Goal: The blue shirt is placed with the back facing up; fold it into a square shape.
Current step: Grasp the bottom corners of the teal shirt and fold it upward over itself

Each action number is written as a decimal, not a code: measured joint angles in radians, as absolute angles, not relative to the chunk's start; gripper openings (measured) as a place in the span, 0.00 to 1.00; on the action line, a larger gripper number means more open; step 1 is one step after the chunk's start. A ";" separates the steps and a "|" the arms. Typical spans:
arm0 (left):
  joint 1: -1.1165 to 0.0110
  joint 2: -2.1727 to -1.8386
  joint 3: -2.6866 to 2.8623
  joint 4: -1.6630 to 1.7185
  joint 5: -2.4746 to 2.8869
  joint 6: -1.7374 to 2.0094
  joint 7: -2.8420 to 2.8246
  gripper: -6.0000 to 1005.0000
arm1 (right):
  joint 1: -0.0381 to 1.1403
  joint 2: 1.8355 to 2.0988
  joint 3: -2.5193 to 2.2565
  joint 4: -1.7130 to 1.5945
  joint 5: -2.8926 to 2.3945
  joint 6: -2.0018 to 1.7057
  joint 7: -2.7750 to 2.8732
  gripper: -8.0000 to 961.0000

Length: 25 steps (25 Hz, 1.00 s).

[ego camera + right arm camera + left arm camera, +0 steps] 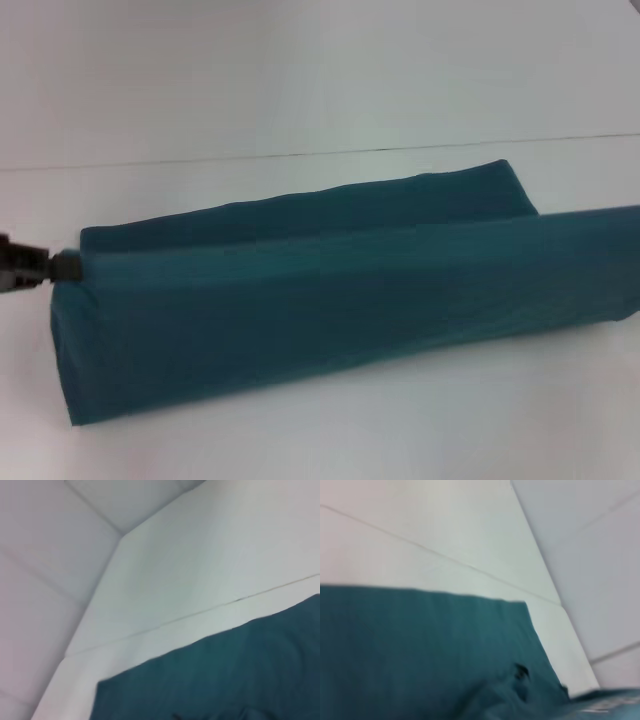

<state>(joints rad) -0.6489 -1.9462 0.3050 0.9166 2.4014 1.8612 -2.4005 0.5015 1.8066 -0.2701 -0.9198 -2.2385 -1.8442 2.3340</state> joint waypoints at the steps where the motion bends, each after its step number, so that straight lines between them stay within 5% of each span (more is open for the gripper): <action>1: -0.655 -1.954 0.307 0.914 2.401 1.830 -2.407 0.04 | 0.500 1.818 -0.272 -0.915 -2.241 -1.806 2.336 0.03; 12: -0.722 -1.981 0.470 0.863 2.400 1.550 -2.511 0.04 | 0.571 1.905 -0.394 -0.871 -2.245 -1.438 2.362 0.03; 25: -0.735 -1.992 0.647 0.865 2.410 1.324 -2.630 0.04 | 0.715 1.943 -0.662 -0.844 -2.387 -1.015 2.454 0.03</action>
